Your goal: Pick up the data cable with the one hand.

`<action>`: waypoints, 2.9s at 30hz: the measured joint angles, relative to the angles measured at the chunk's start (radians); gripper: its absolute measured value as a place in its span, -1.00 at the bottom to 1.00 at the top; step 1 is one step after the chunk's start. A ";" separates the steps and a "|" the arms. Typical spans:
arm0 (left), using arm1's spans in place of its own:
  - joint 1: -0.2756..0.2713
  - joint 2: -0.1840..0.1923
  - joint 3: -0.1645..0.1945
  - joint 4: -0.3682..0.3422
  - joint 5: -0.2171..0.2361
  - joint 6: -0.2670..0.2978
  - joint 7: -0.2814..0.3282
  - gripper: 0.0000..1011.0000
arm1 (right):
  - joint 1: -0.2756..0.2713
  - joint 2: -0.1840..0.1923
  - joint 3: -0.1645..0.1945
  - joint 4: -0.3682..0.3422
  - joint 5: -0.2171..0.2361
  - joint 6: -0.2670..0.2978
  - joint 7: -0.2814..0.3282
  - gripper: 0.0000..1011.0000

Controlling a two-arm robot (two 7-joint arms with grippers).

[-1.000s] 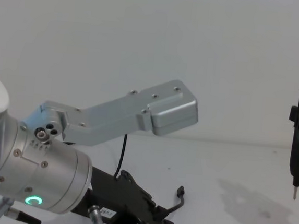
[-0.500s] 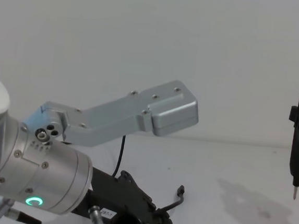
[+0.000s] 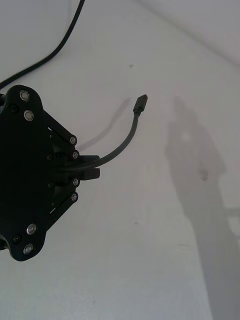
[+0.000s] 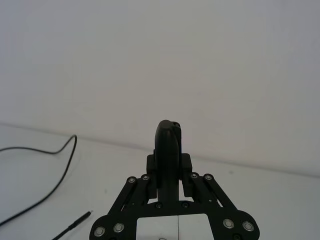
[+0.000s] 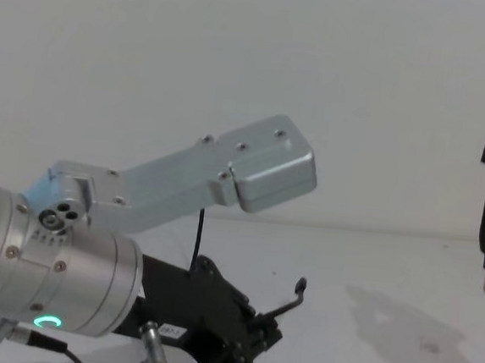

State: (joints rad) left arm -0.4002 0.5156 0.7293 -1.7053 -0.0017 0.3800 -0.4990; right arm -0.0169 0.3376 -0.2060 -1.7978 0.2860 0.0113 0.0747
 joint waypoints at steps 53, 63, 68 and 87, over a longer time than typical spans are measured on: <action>0.013 0.096 -0.026 0.038 0.199 -0.792 0.111 -0.92 | 0.096 -0.015 0.030 -0.107 0.214 0.021 0.156 -0.47; 0.012 0.098 -0.026 0.040 0.206 -0.817 0.114 -0.92 | 0.077 0.018 0.037 -0.195 0.193 0.085 0.131 -0.47; 0.012 0.098 -0.026 0.040 0.207 -0.823 0.114 -0.92 | 0.069 0.034 0.040 -0.230 0.195 0.131 0.126 -0.47; 0.012 0.099 -0.026 0.041 0.210 -0.834 0.116 -0.92 | 0.073 0.067 0.029 -0.258 0.238 0.223 0.134 -0.47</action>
State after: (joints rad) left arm -0.3885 0.6150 0.7030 -1.6643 0.2080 -0.4538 -0.3833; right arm 0.0564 0.4048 -0.1767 -2.0555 0.5238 0.2339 0.2088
